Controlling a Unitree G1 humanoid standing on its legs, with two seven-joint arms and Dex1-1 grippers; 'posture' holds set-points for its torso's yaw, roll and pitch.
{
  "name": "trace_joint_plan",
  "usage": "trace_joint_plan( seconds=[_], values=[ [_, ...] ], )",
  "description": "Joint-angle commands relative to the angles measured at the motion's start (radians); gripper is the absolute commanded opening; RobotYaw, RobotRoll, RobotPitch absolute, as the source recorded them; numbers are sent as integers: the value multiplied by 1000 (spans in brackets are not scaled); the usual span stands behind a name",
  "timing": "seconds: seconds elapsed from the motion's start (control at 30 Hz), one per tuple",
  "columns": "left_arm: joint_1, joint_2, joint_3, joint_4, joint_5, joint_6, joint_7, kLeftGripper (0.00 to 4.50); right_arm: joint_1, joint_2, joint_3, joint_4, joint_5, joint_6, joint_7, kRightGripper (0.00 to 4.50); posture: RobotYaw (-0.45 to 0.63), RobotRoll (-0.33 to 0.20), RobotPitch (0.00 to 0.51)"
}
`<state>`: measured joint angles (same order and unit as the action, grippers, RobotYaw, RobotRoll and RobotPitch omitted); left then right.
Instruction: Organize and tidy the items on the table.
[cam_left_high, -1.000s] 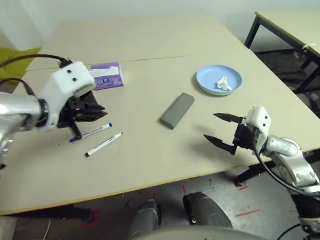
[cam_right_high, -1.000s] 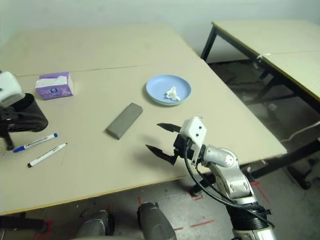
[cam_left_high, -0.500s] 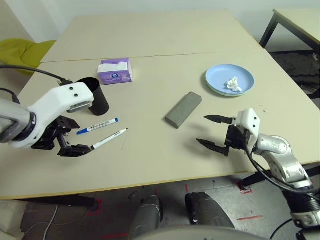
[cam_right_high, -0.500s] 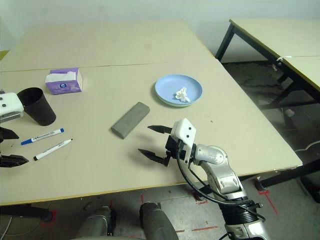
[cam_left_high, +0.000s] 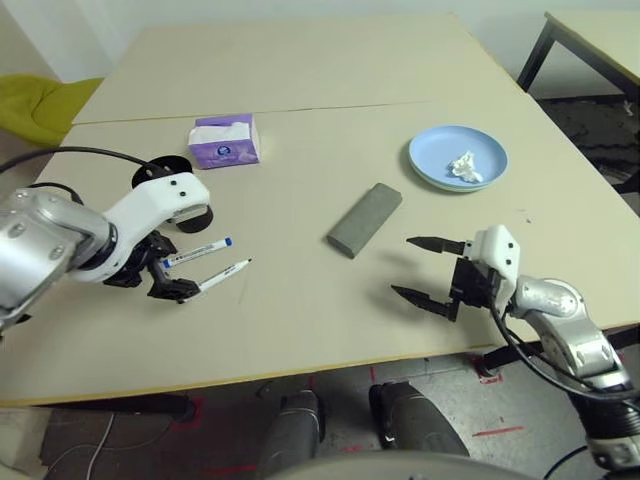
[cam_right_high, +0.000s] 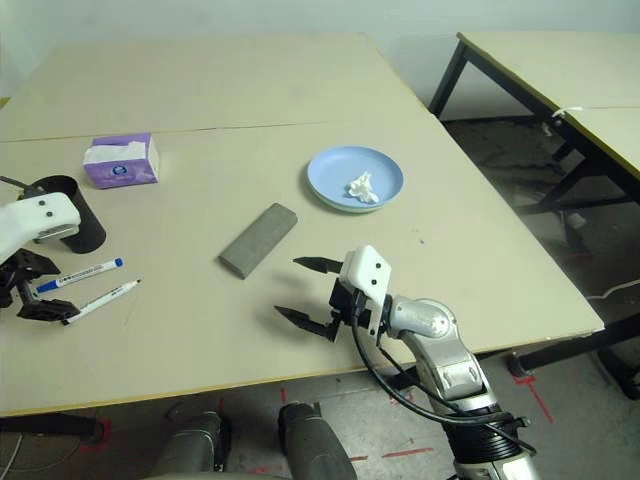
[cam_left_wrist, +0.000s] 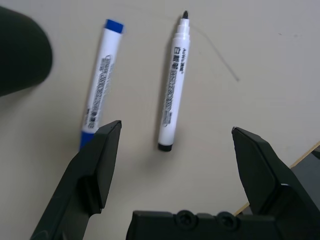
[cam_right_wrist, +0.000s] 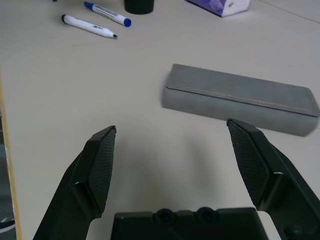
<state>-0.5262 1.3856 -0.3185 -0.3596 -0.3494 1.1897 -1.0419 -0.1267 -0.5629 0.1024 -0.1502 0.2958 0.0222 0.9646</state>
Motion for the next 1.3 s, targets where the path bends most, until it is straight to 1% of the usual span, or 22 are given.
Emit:
trace_joint_plan(
  seconds=[0.03, 0.13, 0.33, 0.43, 0.77, 1.07, 1.3],
  values=[
    [-17, -36, -46, 33, 51, -18, 6, 4483, 4, -8, -2, -25, 1, 15, -2, 4500, -225, 0, 144],
    [-15, -68, -66, 51, 78, -28, 13, 4483, 5, -8, -1, -34, -1, 22, -6, 4500, -227, 0, 145],
    [16, -108, -96, 90, 128, -63, 19, 4483, 18, -9, 1, -54, -4, 30, -16, 4500, -238, 0, 141],
    [28, -113, -102, 101, 154, -82, 16, 4483, 21, -8, 3, -61, -5, 33, -20, 4500, -241, 0, 138],
    [85, -131, -101, 53, 177, -88, 21, 4483, 16, -15, 7, -64, -6, 30, -10, 4500, -248, 0, 132],
    [87, -166, -98, 54, 207, -105, 30, 4483, 18, -16, 15, -64, -13, 23, -2, 4500, -253, 0, 116],
    [86, -184, -109, 70, 237, -130, 33, 4483, 3, -13, 15, -67, -12, 31, -7, 4500, -259, 0, 112]
  ],
)
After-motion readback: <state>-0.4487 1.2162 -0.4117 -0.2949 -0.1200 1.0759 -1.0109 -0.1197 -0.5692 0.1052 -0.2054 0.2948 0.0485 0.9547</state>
